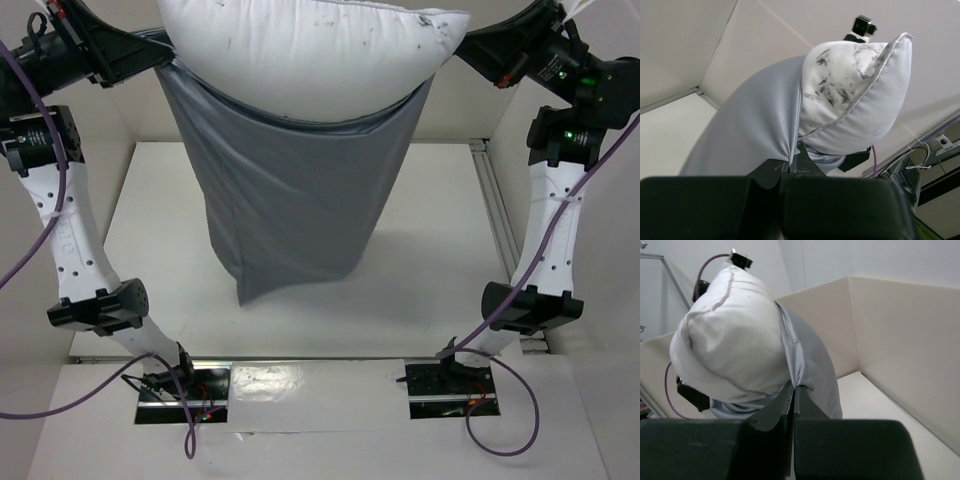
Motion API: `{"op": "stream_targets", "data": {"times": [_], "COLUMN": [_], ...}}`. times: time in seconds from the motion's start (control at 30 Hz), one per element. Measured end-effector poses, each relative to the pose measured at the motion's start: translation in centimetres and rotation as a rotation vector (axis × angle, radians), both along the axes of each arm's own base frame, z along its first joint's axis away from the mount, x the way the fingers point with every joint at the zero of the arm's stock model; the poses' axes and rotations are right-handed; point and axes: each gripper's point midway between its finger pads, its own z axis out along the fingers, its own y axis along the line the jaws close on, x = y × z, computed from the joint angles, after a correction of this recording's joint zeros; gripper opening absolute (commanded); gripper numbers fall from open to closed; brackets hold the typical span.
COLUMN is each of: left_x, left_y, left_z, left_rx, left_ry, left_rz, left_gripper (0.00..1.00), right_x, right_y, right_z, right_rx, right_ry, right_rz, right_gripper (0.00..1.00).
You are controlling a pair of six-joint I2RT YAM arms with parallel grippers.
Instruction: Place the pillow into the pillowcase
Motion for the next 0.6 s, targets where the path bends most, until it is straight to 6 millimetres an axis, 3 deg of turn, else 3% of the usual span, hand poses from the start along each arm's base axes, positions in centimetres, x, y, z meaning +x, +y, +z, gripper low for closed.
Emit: {"op": "stream_targets", "data": {"times": [0.13,0.23,0.33,0.5,0.6], "left_x": [1.3,2.5,4.4,8.5,9.8], "left_y": [0.1,-0.3,-0.6,-1.5,-2.9], "left_z": [-1.0,-3.1,-6.2,-11.3,-12.5], "left_rx": [-0.001,-0.003,0.004,0.011,0.011], "left_ry": [0.009,0.027,0.056,0.130,0.140], "left_rz": [-0.002,0.000,-0.010,-0.045,-0.065], "left_gripper": [0.00,0.00,0.00,0.00,0.00], "right_x": [-1.8,-1.1,1.5,9.2,11.5], "right_y": [0.1,0.0,0.3,0.1,-0.7], "right_z": [0.5,-2.1,-6.7,-14.1,-15.4], "right_rx": [0.014,0.023,0.041,0.057,0.065], "right_ry": [-0.049,-0.007,0.116,0.382,0.428], "right_rz": [-0.037,-0.066,-0.065,-0.141,-0.206], "right_gripper": [0.00,0.00,0.00,0.00,0.00]}}
